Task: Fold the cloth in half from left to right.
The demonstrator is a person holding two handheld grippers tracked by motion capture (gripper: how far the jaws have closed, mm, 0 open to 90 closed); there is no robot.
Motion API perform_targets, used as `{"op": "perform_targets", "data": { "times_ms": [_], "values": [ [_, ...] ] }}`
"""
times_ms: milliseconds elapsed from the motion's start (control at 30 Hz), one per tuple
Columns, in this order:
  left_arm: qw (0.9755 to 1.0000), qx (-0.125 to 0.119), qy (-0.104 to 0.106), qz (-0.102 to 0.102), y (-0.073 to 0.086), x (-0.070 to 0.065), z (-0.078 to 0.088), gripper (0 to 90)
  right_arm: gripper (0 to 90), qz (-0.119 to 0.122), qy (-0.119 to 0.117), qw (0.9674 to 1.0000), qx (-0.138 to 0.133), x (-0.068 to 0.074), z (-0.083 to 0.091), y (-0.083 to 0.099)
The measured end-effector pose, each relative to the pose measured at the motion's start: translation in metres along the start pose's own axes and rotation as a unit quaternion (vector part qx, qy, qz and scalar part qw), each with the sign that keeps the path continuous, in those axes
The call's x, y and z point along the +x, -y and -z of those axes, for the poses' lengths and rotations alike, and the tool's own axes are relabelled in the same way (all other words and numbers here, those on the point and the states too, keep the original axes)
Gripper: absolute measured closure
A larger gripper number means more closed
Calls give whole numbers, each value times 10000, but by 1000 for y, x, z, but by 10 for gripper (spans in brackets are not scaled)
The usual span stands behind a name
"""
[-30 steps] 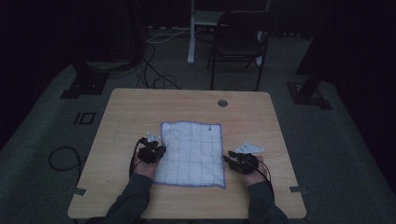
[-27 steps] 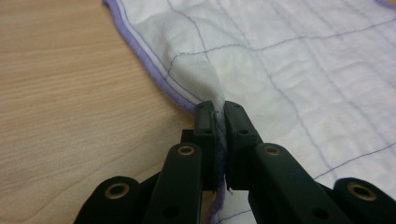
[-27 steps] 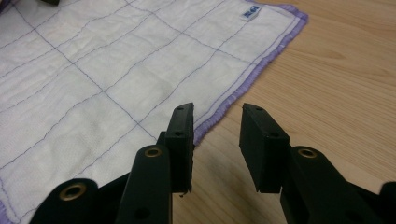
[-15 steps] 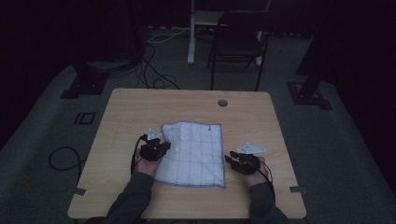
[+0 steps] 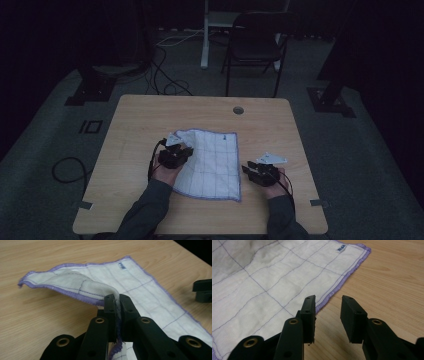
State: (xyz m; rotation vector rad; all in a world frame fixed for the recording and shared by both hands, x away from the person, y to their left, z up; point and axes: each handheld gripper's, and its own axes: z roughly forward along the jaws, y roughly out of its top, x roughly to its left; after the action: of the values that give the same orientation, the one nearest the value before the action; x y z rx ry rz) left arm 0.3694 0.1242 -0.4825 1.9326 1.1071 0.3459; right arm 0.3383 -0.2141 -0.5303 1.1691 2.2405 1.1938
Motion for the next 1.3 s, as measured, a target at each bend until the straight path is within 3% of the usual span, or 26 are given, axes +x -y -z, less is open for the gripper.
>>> {"op": "perform_targets", "data": {
  "times_ms": [733, 1300],
  "values": [
    [9987, -29, 444, -246, -19, -24, -11, 861, 642, -32, 22, 10000, 9, -2, -1, 0],
    [9974, 86, 588, -419, -27, -39, -28, 862, 644, -26, 43, 10000, 15, -3, -1, 1]
  ]
}}
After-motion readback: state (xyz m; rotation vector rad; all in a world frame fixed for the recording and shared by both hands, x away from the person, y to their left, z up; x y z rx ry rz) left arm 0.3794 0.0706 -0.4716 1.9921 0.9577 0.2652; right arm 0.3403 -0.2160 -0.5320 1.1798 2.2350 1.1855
